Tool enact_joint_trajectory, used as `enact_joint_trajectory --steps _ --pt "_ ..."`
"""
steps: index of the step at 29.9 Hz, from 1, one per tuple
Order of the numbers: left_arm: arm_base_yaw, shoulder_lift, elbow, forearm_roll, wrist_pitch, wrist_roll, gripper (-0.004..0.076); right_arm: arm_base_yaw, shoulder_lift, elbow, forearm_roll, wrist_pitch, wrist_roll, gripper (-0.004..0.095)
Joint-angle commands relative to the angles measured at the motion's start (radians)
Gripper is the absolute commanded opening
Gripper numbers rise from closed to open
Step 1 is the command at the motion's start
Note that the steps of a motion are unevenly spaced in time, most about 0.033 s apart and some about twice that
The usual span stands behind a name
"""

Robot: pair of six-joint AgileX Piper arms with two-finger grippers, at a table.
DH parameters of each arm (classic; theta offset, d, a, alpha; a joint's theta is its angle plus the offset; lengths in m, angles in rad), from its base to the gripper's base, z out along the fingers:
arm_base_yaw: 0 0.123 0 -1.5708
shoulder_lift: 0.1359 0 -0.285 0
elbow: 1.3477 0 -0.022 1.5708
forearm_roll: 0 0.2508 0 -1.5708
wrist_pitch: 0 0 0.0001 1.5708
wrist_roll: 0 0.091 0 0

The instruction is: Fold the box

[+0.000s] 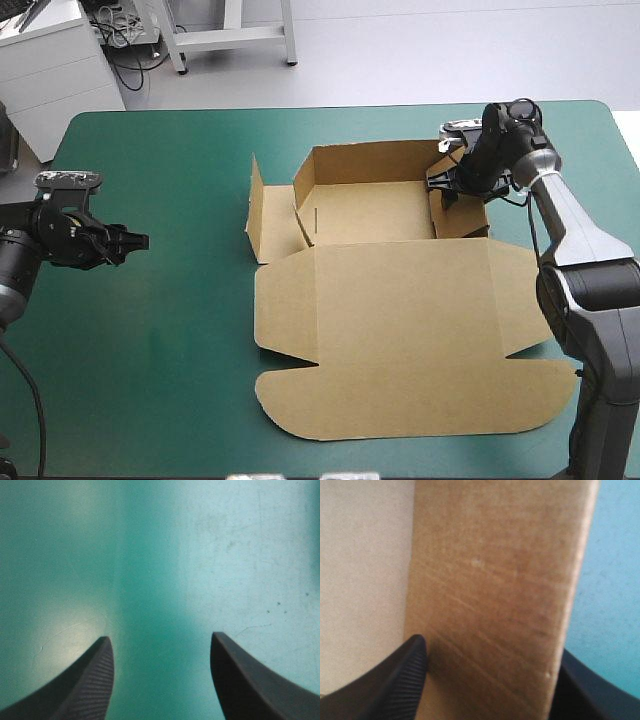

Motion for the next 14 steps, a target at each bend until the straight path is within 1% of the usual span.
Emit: enact_joint_trajectory --steps 1,2,4,5,10,14 --pt "0.003 -0.032 -0.026 -0.006 -0.037 0.0 0.0406 -0.007 -0.057 -0.031 -0.014 -0.02 -0.001 0.0315" --pt "0.003 -0.032 -0.026 -0.006 -0.037 0.0 0.0406 -0.007 -0.057 -0.031 -0.017 -0.02 -0.001 0.0231" --pt "0.003 -0.032 -0.026 -0.006 -0.037 0.0 0.0406 -0.007 -0.057 -0.031 -0.021 -0.016 -0.016 0.0024" --pt "0.003 -0.032 -0.026 -0.006 -0.037 0.0 0.0406 -0.007 -0.057 -0.031 -0.026 -0.012 -0.021 -0.0019" --pt "0.003 -0.032 -0.026 -0.006 -0.036 0.0 0.0406 -0.007 -0.057 -0.037 -0.03 -0.012 -0.01 -0.0013" --pt "0.003 -0.032 -0.026 -0.006 -0.036 0.0 0.0405 -0.007 -0.057 -0.068 0.002 -0.014 -0.009 -0.0013"
